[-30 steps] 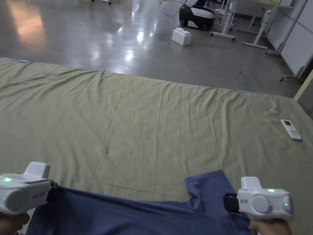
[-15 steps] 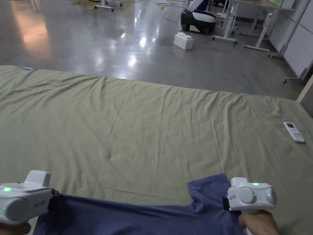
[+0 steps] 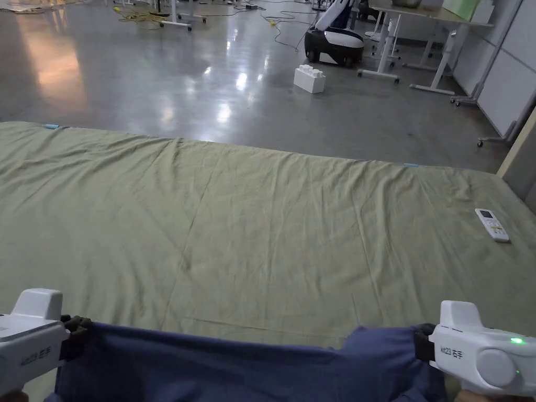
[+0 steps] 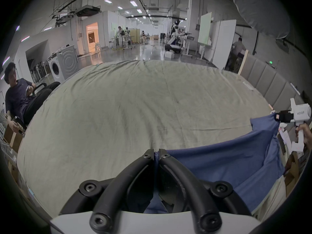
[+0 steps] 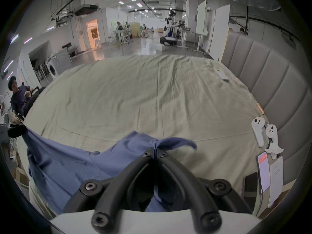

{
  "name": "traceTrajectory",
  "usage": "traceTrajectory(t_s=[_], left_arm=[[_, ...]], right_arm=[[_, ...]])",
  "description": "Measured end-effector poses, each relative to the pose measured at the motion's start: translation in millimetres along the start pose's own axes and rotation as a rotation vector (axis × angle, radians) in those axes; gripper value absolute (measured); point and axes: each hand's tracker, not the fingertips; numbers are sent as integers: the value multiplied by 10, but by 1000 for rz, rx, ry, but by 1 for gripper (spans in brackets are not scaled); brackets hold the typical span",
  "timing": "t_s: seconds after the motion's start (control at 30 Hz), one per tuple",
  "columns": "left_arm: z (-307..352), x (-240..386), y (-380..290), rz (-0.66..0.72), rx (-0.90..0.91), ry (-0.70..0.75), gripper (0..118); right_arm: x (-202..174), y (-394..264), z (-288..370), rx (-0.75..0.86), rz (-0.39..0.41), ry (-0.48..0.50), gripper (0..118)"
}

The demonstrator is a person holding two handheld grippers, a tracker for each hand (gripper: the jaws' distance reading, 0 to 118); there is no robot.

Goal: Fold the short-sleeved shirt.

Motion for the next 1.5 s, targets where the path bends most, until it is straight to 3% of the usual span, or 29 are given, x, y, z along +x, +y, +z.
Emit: traceTrajectory(t_s=[0.27, 0.5, 0.8, 1.0, 1.23, 1.3, 1.33, 1.37, 1.4, 1.43, 1.5], left_arm=[[541, -158, -278, 28, 57, -32, 4], [788, -350, -755, 31, -8, -58, 4], [731, -340, -1359, -7, -196, -48, 4], [487, -215, -1581, -63, -284, -16, 4], [451, -229, -1623, -5, -259, 4, 7], [501, -239, -1582, 27, -248, 10, 23], [525, -237, -1551, 42, -234, 20, 35], [557, -225, -1506, 54, -208, 24, 48], [590, -205, -1452, 64, -176, 19, 58], [614, -191, -1400, 75, -145, 6, 64], [661, -132, -1249, 84, -74, -12, 65]], right_arm=[[-86, -408, 775, 33, 73, -3, 2], [-49, -1079, 1096, -86, 47, -4, 2], [-5, -1800, 1025, -246, 0, -5, 2], [-124, -2027, 757, -283, 45, -43, 3], [-237, -2091, 678, -273, 97, -76, 3], [-255, -2055, 726, -265, 108, -89, 17], [-267, -2014, 772, -254, 109, -100, 33], [-287, -1953, 826, -238, 115, -124, 58], [-303, -1883, 880, -214, 112, -148, 76], [-313, -1819, 923, -182, 101, -153, 86], [-368, -1633, 1038, -84, 92, -156, 88]])
